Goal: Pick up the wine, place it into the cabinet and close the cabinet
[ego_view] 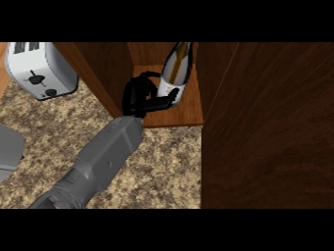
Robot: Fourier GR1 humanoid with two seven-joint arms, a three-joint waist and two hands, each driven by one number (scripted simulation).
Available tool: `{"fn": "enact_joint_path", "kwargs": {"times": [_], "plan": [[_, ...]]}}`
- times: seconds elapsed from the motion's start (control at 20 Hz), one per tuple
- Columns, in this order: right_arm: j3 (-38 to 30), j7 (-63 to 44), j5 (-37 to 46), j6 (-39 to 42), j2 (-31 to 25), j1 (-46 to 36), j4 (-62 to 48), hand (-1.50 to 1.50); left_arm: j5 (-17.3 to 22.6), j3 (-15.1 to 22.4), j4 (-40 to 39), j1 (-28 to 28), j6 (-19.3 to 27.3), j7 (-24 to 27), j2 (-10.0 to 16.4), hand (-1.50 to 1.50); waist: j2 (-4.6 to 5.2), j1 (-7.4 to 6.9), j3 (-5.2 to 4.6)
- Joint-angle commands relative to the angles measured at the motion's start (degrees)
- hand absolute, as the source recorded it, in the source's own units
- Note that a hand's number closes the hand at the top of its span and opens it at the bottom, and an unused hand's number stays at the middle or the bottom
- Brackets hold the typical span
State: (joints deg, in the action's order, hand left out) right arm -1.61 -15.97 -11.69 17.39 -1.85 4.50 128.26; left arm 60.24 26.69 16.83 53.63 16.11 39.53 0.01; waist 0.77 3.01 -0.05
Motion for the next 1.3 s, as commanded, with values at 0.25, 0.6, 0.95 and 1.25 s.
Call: {"fn": "enact_joint_path", "kwargs": {"times": [0.25,0.6,0.95,1.25], "plan": [[-2.3,-0.9,-1.5,-0.7,-0.9,-1.7,-0.7,-1.5,-0.4,-3.7,-8.2,2.2,-4.5,4.3,0.1,1.5,0.06,-0.66,-0.01],[-0.1,-1.7,0.2,-0.5,-0.8,-0.5,2.3,-1.5,0.6,-4.6,-5.9,0.9,-2.0,11.7,0.0,-1.5,-0.03,-0.28,-0.03],[-1.9,-3.4,-1.0,-1.6,-1.3,-1.9,2.5,-1.5,-2.1,-3.7,-3.0,-1.1,-3.9,15.8,0.0,-1.5,-0.58,-2.11,0.01],[-1.1,-2.1,0.5,-1.0,-0.9,1.3,3.3,-1.5,-3.8,-1.0,4.6,-6.6,-2.7,12.6,3.7,-1.5,-1.26,-3.78,0.07]]}}
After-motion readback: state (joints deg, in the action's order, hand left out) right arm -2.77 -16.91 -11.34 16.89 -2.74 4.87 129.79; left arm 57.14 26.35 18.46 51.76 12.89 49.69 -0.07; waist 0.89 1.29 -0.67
